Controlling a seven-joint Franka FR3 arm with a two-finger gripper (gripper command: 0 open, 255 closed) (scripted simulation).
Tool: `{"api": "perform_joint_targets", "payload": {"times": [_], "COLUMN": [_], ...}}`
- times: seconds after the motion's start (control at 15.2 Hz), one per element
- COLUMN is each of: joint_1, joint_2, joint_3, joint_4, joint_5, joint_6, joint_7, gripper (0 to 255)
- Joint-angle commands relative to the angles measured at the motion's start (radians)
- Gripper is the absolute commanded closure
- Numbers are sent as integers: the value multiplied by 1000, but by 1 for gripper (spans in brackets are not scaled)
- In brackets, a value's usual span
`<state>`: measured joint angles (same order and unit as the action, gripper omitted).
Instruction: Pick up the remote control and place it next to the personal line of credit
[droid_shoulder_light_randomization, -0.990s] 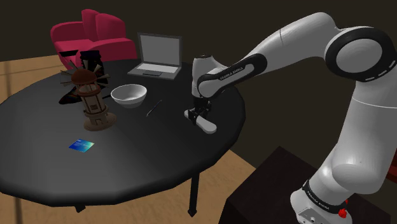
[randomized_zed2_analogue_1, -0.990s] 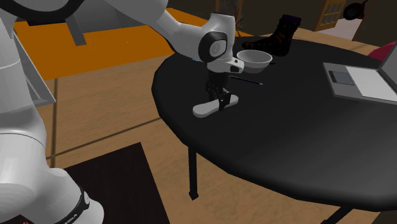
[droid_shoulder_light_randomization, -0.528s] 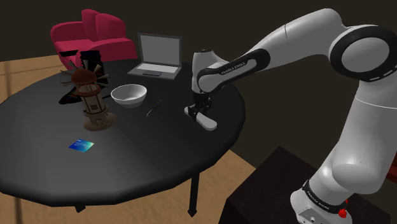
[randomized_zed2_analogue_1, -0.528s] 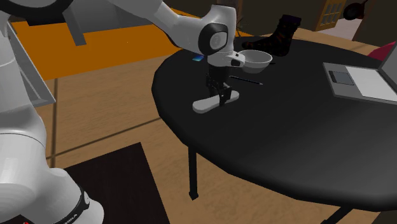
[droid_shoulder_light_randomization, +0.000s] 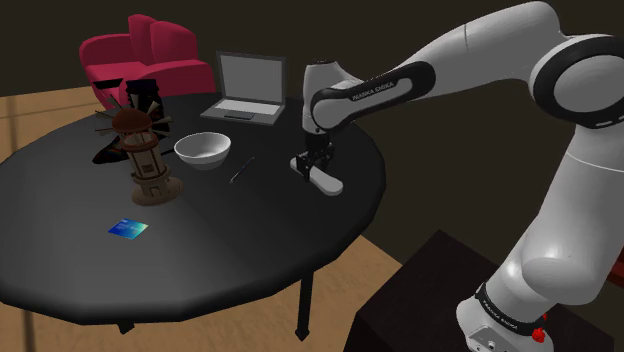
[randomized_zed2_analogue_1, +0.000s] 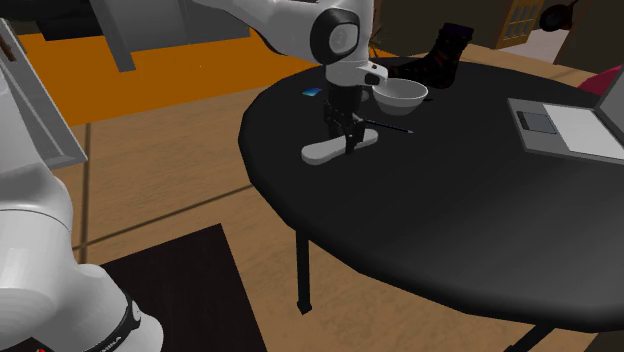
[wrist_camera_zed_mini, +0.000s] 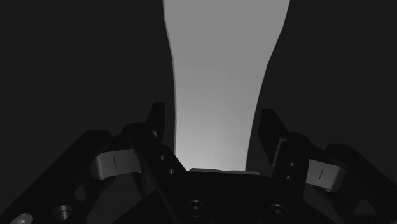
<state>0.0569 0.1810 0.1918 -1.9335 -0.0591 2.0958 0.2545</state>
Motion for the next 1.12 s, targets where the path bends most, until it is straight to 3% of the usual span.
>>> {"api": "perform_joint_targets", "payload": {"times": [0.0,0.2,1.06], "joint_1": [-1,-2,192], "joint_2": [-8,-20,164], "joint_3": [0,1,96], "joint_4": [17,36,287], "joint_5": [2,6,-58], "joint_6": [-24,-55,-139], "joint_7": [-3,-6,292], "gripper": [255,255,255]}}
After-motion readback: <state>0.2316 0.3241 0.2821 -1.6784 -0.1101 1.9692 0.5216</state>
